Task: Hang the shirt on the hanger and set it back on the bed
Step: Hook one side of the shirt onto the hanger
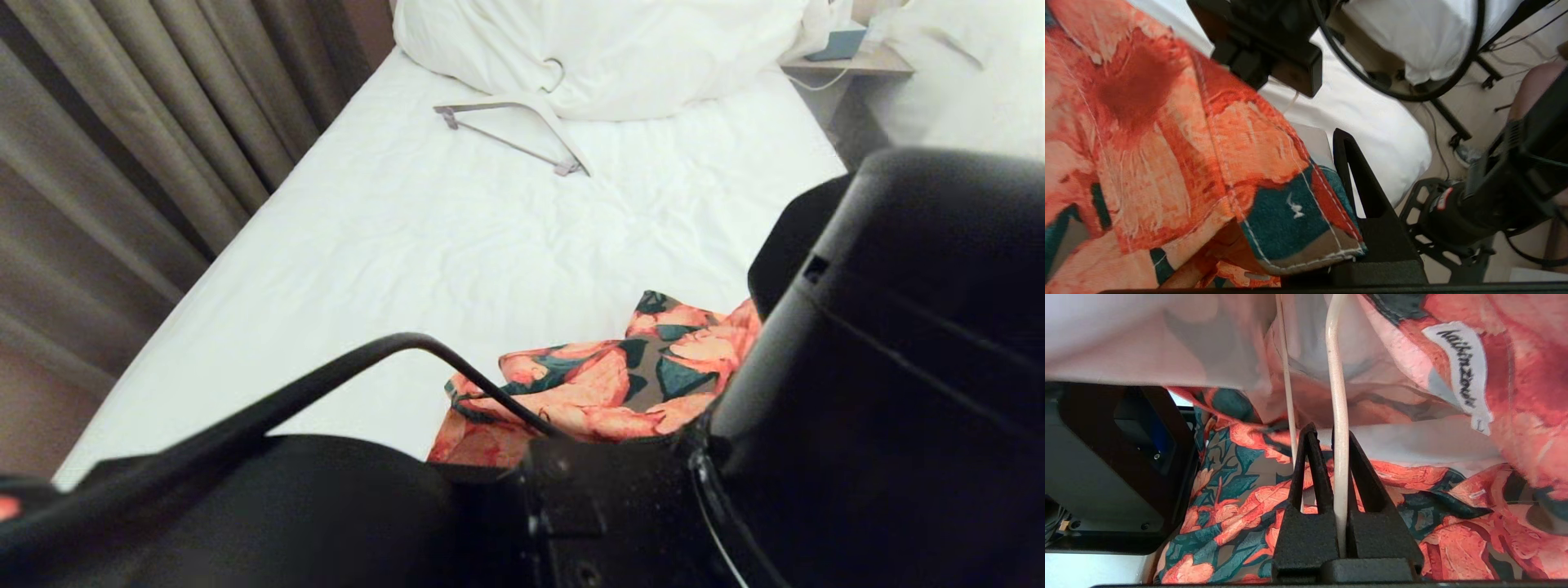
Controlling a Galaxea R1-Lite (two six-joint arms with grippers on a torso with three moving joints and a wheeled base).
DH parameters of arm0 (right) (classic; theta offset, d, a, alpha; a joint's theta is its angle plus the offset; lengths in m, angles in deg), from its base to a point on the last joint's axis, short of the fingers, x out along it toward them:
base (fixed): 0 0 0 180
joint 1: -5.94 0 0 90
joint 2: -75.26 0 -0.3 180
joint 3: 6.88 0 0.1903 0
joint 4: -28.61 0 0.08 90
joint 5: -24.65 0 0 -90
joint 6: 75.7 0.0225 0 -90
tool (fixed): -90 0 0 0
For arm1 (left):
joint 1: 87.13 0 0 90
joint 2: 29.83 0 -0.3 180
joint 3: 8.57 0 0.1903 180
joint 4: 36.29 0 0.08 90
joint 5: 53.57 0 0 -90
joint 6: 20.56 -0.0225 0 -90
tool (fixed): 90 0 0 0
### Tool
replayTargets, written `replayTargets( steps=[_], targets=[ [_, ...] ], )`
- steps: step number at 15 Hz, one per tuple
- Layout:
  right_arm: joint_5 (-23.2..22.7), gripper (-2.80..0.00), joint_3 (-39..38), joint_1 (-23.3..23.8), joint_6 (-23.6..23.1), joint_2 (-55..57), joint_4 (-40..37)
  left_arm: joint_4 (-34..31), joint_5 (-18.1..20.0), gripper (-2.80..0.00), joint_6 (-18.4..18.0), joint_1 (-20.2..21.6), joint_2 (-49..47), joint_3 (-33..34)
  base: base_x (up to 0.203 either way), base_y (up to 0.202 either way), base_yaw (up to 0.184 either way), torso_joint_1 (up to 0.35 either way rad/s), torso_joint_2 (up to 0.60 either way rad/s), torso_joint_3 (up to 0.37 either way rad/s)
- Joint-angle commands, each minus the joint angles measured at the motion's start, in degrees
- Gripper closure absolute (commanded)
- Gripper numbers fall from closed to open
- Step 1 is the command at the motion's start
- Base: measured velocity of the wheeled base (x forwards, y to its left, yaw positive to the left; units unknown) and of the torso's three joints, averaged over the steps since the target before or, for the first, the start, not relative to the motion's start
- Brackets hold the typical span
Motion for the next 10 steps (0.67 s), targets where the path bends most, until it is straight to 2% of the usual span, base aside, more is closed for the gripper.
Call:
replayTargets(
  steps=[1,3,4,10],
  targets=[
    [-0.5,0.0,-0.03,0.02,-0.43,-0.04,-0.15,0.2,-1.18,0.0,0.12,0.72,-0.81,0.51,0.0,0.0,0.0,0.0,0.0,0.0],
    [-0.56,0.0,0.06,-0.07,-0.43,0.29,-0.15,2.61,-1.59,0.0,-0.15,0.72,-0.72,1.48,0.0,0.0,0.0,0.0,0.0,0.0],
    [-0.56,0.0,0.06,-0.15,-0.43,0.38,-0.15,3.67,-1.6,-2.8,-0.87,0.72,-0.72,1.51,0.0,0.0,0.0,0.0,0.0,0.0],
    [-0.47,0.0,0.7,0.02,-0.33,0.97,0.15,3.75,-1.62,-2.8,-0.95,-1.53,1.9,6.96,0.0,0.0,0.0,0.0,0.0,0.0]
  ],
)
